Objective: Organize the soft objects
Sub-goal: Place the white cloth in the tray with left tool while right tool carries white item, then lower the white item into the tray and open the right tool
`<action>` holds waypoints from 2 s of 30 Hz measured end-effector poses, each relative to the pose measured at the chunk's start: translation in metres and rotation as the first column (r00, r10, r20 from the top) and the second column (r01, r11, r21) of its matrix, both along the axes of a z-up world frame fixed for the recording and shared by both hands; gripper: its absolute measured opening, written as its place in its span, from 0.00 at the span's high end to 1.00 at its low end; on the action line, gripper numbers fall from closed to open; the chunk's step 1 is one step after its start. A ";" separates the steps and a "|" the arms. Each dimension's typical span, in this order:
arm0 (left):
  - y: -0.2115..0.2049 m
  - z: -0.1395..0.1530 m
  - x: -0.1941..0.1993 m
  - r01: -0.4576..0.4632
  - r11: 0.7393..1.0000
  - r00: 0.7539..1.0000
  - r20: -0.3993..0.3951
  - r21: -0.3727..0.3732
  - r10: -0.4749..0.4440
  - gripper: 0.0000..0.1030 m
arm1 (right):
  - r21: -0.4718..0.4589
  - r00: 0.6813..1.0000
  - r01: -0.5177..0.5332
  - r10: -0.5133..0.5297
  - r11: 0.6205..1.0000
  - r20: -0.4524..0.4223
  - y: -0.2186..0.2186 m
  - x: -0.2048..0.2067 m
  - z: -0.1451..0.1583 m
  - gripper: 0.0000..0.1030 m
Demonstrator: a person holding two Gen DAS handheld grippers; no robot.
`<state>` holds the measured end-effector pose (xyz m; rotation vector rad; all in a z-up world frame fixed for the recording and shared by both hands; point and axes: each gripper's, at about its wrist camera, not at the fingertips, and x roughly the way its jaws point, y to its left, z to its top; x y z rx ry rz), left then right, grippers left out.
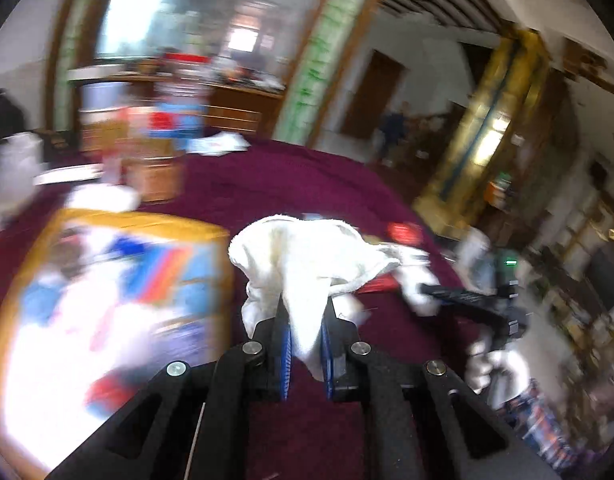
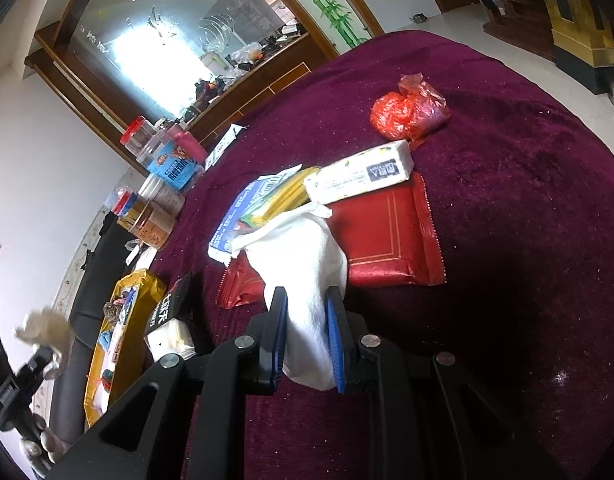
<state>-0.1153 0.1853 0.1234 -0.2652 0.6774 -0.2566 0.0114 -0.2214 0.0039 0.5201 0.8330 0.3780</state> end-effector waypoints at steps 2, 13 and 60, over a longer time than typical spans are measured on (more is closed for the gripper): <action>0.029 -0.007 -0.018 -0.078 0.997 0.997 -0.019 0.026 0.078 0.89 | -0.009 1.000 0.002 -0.002 1.000 -0.001 0.001 0.000 0.000 0.82; 0.118 -0.069 -0.046 -0.307 0.952 0.939 -0.161 0.000 0.303 0.89 | -0.022 0.991 -0.100 0.101 0.995 0.083 0.048 -0.031 0.040 0.82; 0.149 -0.069 -0.050 -0.507 0.850 0.850 -0.084 0.141 0.520 0.13 | -0.490 0.814 -0.557 0.559 0.670 -0.161 0.427 -0.036 0.020 0.71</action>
